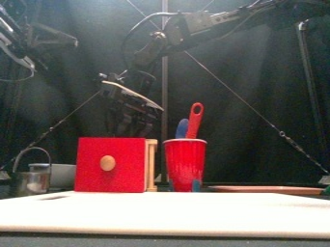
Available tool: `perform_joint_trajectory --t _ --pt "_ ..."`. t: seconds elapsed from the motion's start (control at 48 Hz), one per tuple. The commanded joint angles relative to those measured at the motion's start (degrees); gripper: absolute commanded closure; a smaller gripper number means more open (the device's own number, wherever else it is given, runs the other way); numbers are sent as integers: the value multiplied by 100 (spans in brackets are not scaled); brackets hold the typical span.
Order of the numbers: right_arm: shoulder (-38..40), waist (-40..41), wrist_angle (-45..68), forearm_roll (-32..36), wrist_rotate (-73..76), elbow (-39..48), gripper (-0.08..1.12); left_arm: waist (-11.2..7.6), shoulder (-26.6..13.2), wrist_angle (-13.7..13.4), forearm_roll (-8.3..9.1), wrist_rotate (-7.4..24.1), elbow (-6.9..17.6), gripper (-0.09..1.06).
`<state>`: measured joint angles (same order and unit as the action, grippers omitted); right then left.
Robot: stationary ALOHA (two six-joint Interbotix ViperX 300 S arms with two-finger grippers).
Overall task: Place sushi on board then cut the sushi with the knife then place the pieces on the plate
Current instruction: Place the sushi on the board
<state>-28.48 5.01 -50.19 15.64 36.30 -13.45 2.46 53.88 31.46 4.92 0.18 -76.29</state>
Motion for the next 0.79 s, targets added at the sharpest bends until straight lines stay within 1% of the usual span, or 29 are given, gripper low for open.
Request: perform_joint_trajectory --t 0.021,0.25,0.417,0.583,0.667,0.792 --pt "360 -9 -79 123 0 -237 35 -9 -9 53 9 -9 62 67" --pt "817 -132 -396 387 0 -439 35 0 -9 53 9 18 62 67" --pt "1178 -431 -686 738 9 -475 35 0 -9 53 0 26 70 67" --pt "1529 -826 -1046 1020 -9 -457 35 44 -18 53 -9 26 62 67" --pt "1617 -1134 -1424 1327 -114 -334 35 44 -9 53 -9 35 62 67" --pt "1626 -1626 -2083 1978 -35 -62 35 62 -9 53 -9 35 62 67"
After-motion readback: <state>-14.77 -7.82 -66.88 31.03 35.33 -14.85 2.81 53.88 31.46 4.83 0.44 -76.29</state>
